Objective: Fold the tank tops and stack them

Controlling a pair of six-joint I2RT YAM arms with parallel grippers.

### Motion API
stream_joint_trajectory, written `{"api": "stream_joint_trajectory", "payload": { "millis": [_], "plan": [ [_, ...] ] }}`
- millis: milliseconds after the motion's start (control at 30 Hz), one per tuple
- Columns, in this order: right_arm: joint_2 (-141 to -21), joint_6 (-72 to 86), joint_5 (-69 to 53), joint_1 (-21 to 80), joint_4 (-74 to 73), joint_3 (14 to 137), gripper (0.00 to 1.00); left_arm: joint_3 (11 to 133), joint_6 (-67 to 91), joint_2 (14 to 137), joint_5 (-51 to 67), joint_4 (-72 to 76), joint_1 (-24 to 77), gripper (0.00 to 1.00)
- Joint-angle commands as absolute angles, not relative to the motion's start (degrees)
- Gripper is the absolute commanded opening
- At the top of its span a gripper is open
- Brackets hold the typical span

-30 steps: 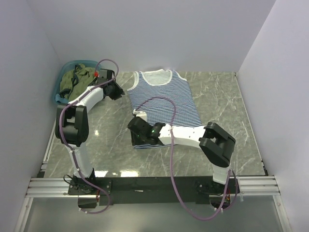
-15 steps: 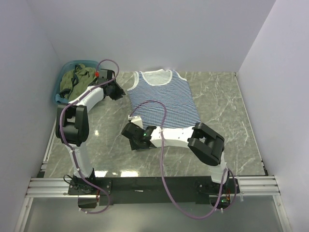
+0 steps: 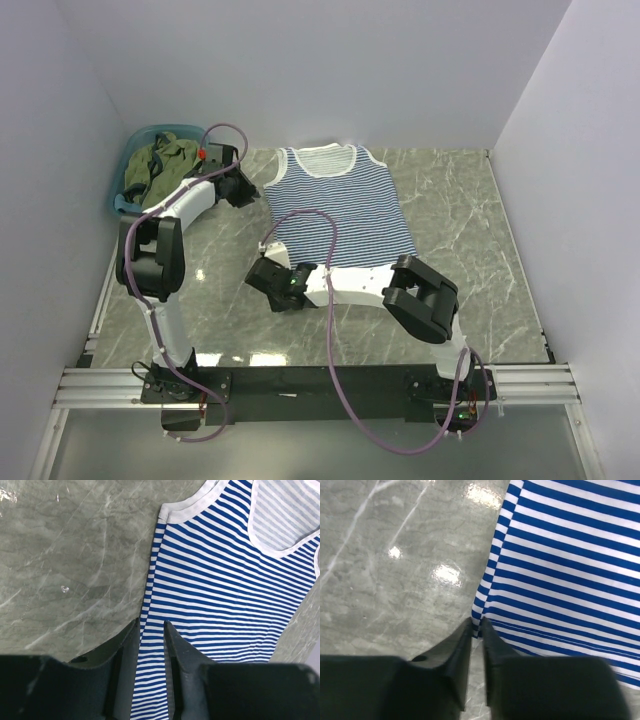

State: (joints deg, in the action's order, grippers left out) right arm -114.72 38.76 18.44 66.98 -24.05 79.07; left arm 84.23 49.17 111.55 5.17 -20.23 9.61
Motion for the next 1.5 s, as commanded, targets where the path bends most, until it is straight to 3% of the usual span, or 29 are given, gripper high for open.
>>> {"api": "stream_joint_trajectory", "payload": {
  "millis": [0, 67, 100, 167, 400, 767, 1167, 1467],
  "plan": [
    [-115.8, 38.1, 20.0, 67.3, -24.6, 79.9, 0.17, 84.3, 48.3, 112.3, 5.9, -18.1, 9.6, 0.31],
    [-115.4, 37.9, 19.8, 67.2, -25.1, 79.2, 0.01, 84.2, 48.3, 112.7, 5.9, -18.2, 9.6, 0.31],
    [-114.8, 37.4, 19.4, 67.2, -25.0, 78.4, 0.0, 83.9, 48.3, 112.7, 5.6, -18.2, 9.6, 0.31],
    [-106.8, 36.0, 15.8, 67.1, -22.0, 72.0, 0.0, 81.6, 48.6, 111.6, 5.6, -17.2, 9.6, 0.32],
    [-96.8, 36.1, 9.0, 67.1, -20.1, 63.2, 0.0, 75.7, 49.9, 110.7, 5.2, -14.3, 10.6, 0.38],
    [-93.8, 37.5, 5.7, 67.1, -19.8, 60.7, 0.0, 74.9, 50.4, 113.4, 2.5, -11.9, 11.8, 0.43],
    [-92.3, 38.4, 3.2, 67.1, -19.0, 59.4, 0.0, 81.4, 48.2, 118.4, -3.4, -16.0, 11.8, 0.41],
    [-93.1, 38.4, 0.2, 67.1, -17.5, 60.6, 0.0, 82.7, 46.5, 119.8, -5.4, -17.3, 11.9, 0.23]
  ]
}}
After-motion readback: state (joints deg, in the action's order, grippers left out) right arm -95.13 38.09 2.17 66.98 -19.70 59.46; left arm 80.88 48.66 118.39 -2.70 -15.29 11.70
